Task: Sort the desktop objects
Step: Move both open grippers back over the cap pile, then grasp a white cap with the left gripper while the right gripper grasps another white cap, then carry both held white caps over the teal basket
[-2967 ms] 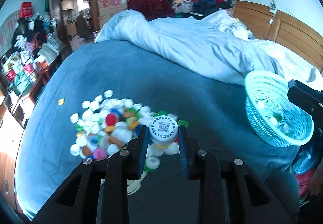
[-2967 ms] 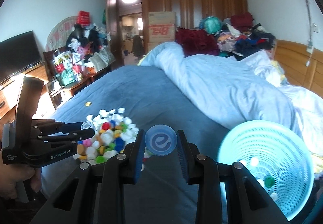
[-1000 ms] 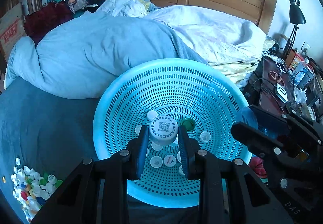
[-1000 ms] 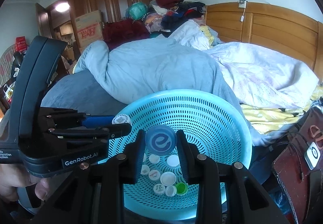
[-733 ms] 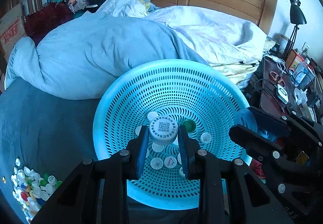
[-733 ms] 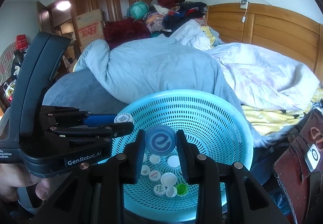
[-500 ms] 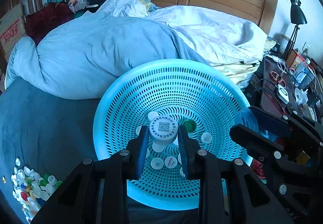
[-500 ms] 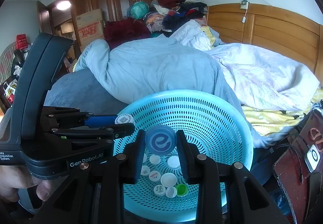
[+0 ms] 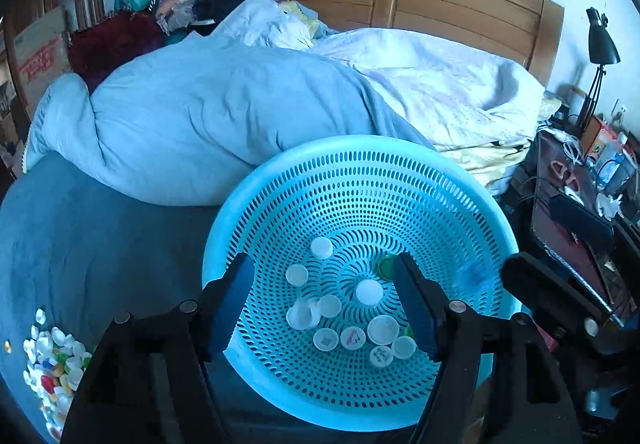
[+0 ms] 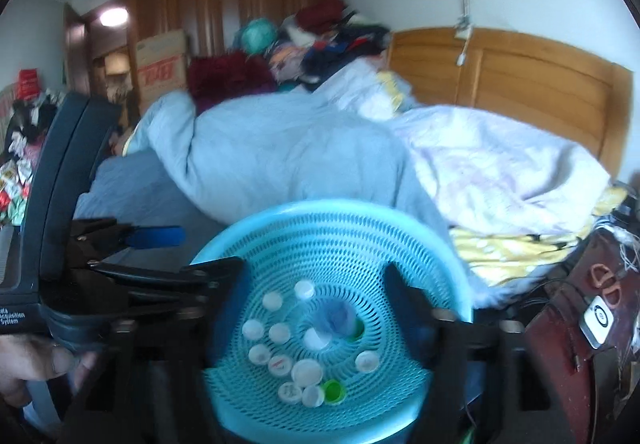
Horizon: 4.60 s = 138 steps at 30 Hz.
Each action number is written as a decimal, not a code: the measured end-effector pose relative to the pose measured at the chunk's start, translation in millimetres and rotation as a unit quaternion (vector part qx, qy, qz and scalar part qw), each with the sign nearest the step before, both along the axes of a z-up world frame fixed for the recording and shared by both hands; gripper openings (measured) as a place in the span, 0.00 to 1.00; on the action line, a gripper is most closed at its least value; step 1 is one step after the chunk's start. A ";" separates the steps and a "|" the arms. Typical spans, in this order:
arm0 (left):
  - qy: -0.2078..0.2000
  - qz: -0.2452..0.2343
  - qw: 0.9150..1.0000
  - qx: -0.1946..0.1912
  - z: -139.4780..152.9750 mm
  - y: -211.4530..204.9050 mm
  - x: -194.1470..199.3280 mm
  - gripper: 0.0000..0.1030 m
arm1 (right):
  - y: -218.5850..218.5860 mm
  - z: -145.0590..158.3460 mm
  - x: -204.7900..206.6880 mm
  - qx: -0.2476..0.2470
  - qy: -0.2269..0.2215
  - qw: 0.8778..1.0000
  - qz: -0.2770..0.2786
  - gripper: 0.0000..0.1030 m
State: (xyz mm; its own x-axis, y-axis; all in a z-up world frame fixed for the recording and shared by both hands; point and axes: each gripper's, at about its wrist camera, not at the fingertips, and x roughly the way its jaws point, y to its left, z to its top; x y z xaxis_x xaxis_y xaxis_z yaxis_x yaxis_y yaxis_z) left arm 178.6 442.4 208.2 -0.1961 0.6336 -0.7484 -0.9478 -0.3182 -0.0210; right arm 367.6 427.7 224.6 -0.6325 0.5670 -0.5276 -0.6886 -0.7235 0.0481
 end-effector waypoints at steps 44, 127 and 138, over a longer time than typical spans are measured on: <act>-0.076 0.327 0.942 -0.010 -186.7 -442.3 -198.0 0.27 | -208.9 -83.8 -166.3 -0.047 -0.055 0.949 0.307 0.68; 0.064 0.239 0.968 0.040 -1.8 -314.5 -119.6 0.27 | -184.7 23.3 -123.0 0.037 0.021 0.970 0.239 0.32; 0.040 0.186 0.982 0.016 1.5 -248.9 -109.5 0.27 | -133.8 22.9 -107.3 0.030 -0.001 0.983 0.179 0.32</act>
State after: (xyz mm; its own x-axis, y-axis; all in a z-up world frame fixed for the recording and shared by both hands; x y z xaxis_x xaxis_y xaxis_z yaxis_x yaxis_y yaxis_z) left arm 69.1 193.5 209.7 -0.4761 0.5304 -0.7015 -0.7652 -0.6429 0.0332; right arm 260.3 294.0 247.6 -0.7968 0.3387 -0.5004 -0.3894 -0.9211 -0.0034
